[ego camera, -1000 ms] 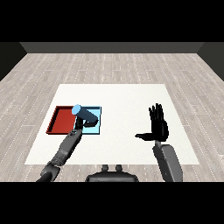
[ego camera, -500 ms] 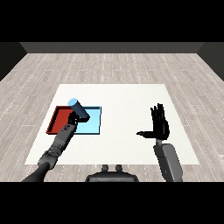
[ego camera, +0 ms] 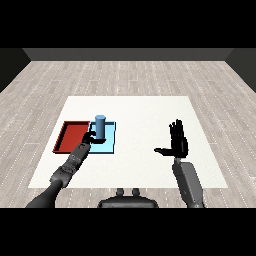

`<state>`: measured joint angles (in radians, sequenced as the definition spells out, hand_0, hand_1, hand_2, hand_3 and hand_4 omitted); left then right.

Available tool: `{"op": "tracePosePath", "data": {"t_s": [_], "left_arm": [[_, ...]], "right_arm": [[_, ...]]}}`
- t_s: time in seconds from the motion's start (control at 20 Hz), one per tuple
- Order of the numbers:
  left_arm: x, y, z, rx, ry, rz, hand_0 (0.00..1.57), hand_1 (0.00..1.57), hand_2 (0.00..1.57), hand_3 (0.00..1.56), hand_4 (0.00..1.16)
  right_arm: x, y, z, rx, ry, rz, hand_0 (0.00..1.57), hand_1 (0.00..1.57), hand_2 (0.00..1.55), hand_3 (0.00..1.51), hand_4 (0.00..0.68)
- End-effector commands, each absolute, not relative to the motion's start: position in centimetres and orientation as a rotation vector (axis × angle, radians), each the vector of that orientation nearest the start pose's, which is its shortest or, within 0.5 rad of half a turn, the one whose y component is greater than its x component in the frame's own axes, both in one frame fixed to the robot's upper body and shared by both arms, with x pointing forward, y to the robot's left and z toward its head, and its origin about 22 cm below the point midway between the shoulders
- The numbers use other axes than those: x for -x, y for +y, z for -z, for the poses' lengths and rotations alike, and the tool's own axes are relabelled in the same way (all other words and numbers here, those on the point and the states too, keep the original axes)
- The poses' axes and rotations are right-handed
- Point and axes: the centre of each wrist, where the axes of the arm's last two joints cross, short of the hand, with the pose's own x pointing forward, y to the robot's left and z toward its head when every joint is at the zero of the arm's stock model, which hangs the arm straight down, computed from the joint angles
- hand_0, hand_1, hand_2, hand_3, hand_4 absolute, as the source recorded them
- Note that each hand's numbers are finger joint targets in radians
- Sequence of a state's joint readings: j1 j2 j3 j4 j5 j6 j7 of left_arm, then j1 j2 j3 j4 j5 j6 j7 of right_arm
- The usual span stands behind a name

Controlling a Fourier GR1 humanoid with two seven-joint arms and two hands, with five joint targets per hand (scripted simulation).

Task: Pick the blue can and put it in the blue box

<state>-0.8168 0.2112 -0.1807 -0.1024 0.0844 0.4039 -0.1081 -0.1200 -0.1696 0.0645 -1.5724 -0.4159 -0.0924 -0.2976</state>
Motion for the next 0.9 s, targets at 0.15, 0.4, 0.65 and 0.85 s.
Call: {"op": "tracePosePath", "data": {"t_s": [0.15, 0.4, 0.65, 0.85], "left_arm": [[-34.3, 24.8, 9.9, -0.516, -0.868, 0.243, 1.57, 1.57, 1.43, 0.0, 0.78], [-34.4, 26.7, 9.4, -0.502, -0.848, 0.295, 0.32, 0.32, 0.38, 0.47, 0.77], [-34.2, 26.9, 9.5, -0.656, -0.936, 0.236, 0.0, 0.0, 0.0, 0.0, 0.0], [-36.7, 24.4, 7.2, -0.737, -1.103, 0.048, 0.0, 0.0, 0.0, 0.0, 0.0]], "right_arm": [[-26.9, -24.5, -2.4, -0.232, -1.926, 0.214, 0.0, 0.0, 0.0, 0.0, 0.0], [-26.9, -24.8, -2.7, -0.216, -1.948, 0.237, 0.0, 0.0, 0.0, 0.0, 0.0], [-27.4, -23.8, -2.6, -0.266, -1.938, 0.237, 0.0, 0.0, 0.0, 0.0, 0.0], [-25.8, -25.8, -2.3, -0.249, -1.943, 0.269, 0.0, 0.0, 0.0, 0.0, 0.0]]}}
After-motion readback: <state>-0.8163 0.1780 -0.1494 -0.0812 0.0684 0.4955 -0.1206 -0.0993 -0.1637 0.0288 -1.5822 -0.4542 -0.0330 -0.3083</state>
